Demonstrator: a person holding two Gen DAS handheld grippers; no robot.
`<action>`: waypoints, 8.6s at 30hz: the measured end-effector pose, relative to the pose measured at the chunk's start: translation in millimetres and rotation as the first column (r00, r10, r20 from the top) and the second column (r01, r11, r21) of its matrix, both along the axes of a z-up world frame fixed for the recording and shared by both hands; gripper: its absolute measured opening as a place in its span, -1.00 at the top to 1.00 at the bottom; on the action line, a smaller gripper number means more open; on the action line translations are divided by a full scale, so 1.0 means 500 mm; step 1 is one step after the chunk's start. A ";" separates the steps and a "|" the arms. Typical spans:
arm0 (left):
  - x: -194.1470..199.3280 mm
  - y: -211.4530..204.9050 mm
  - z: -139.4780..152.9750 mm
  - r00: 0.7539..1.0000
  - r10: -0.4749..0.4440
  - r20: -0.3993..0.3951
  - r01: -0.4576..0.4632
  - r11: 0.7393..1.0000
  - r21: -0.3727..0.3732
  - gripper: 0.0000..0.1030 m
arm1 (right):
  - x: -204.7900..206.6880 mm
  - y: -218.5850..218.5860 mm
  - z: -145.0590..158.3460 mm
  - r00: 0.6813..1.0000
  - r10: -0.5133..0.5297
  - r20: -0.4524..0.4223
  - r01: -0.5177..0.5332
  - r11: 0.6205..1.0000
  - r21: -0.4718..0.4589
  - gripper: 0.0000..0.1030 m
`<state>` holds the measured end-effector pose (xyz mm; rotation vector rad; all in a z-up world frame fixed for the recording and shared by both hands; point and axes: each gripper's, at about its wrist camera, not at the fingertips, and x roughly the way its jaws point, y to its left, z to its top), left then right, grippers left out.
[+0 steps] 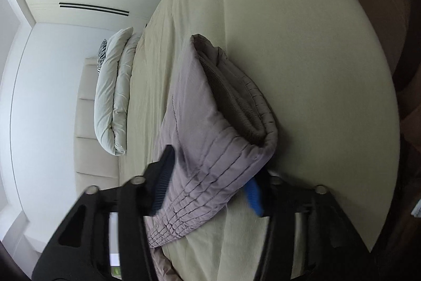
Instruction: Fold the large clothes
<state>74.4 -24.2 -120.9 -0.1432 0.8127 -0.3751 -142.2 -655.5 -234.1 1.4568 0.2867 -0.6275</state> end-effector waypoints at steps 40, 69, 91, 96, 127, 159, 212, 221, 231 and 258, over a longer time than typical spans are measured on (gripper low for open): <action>0.156 -0.087 -0.039 0.824 -0.362 -0.436 -0.049 0.721 -0.691 0.26 | 0.240 0.992 0.227 0.472 0.319 -0.822 -0.737 -0.369 -0.566 0.69; 0.593 0.229 -0.085 0.936 0.145 -0.320 -0.235 0.935 -0.264 0.63 | 0.520 0.545 0.214 0.658 0.685 -0.312 -0.727 0.470 -0.501 -0.60; 0.530 0.101 0.017 0.994 0.106 -0.015 -0.106 0.994 0.007 0.44 | 0.820 0.565 0.183 0.556 0.704 -0.442 -0.807 0.330 -0.490 -0.16; 0.564 0.082 -0.060 0.989 0.093 -0.119 -0.090 0.995 0.034 0.45 | 0.870 0.589 0.119 0.448 0.686 -0.574 -0.886 0.255 -0.387 -0.17; 0.949 -0.155 -0.010 0.995 0.096 -0.026 -0.092 0.988 0.125 0.84 | 1.039 0.619 0.269 0.439 0.761 -0.478 -0.833 0.145 -0.534 -0.20; 0.409 -0.001 0.064 0.973 0.067 0.223 -0.053 0.996 -0.069 0.88 | 0.812 0.663 0.334 0.579 0.648 -0.496 -0.729 0.138 -0.670 0.85; 0.669 -0.187 -0.111 0.998 -0.044 0.034 0.032 0.958 0.285 0.42 | 1.089 0.652 0.142 0.358 0.672 -0.648 -0.914 0.111 -0.389 0.44; 0.624 -0.114 -0.061 1.000 0.007 0.017 -0.010 0.989 0.149 0.43 | 1.067 0.658 0.183 0.404 0.662 -0.631 -0.893 0.136 -0.429 0.43; 0.565 -0.040 -0.086 0.995 0.093 0.027 -0.097 0.977 0.188 0.42 | 0.916 0.816 0.127 0.303 0.649 -0.698 -0.889 -0.072 -0.452 0.40; -0.202 0.353 -0.019 0.982 0.115 -0.149 -0.108 0.993 0.056 -0.81 | 0.075 0.510 0.292 0.487 0.743 -0.459 -0.837 0.248 -0.487 -0.68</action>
